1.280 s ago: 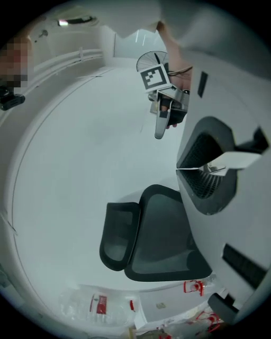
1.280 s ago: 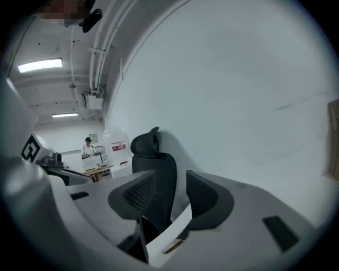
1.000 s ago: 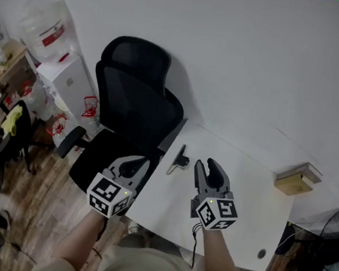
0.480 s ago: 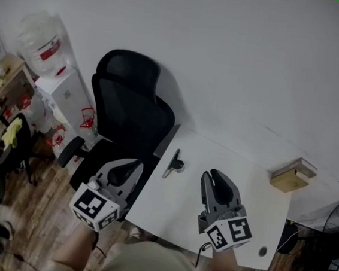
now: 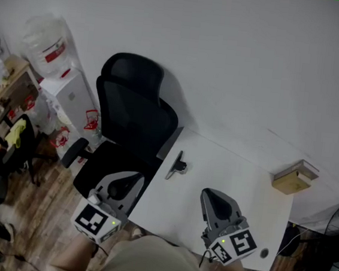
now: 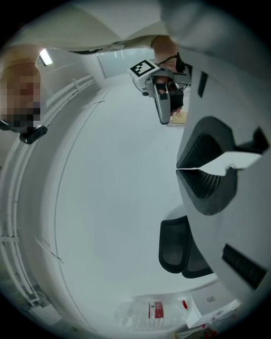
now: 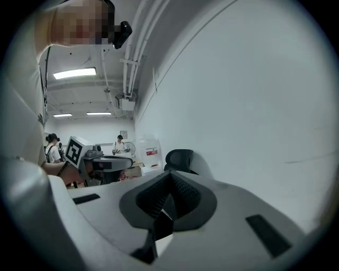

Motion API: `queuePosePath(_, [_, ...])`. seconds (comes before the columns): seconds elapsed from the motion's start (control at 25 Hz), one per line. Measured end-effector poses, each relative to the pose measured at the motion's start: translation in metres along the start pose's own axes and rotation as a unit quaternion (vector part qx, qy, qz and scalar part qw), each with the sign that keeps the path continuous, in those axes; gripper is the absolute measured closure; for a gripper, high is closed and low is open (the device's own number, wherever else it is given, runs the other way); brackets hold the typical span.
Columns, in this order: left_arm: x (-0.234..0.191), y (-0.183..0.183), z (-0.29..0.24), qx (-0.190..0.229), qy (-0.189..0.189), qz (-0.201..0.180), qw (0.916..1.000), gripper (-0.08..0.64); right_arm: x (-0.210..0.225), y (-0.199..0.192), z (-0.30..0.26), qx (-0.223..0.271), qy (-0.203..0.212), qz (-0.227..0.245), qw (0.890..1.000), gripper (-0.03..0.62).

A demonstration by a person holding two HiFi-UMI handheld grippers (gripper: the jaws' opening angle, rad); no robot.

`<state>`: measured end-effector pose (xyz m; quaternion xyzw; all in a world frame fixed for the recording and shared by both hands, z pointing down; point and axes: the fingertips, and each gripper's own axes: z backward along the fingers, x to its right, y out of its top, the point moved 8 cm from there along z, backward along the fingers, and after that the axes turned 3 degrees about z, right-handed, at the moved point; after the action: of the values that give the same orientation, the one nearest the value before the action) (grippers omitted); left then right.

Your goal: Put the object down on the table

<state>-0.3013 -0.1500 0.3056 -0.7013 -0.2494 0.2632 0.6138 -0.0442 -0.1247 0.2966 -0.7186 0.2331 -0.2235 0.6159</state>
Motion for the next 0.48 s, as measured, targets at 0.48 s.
queuePosePath(0.48, [0.004,-0.006,0.001,-0.015,-0.014,0.012,0.9997,0.535,-0.001,-0.016,0.007,-0.038,-0.021,-0.005,0.999,0.569])
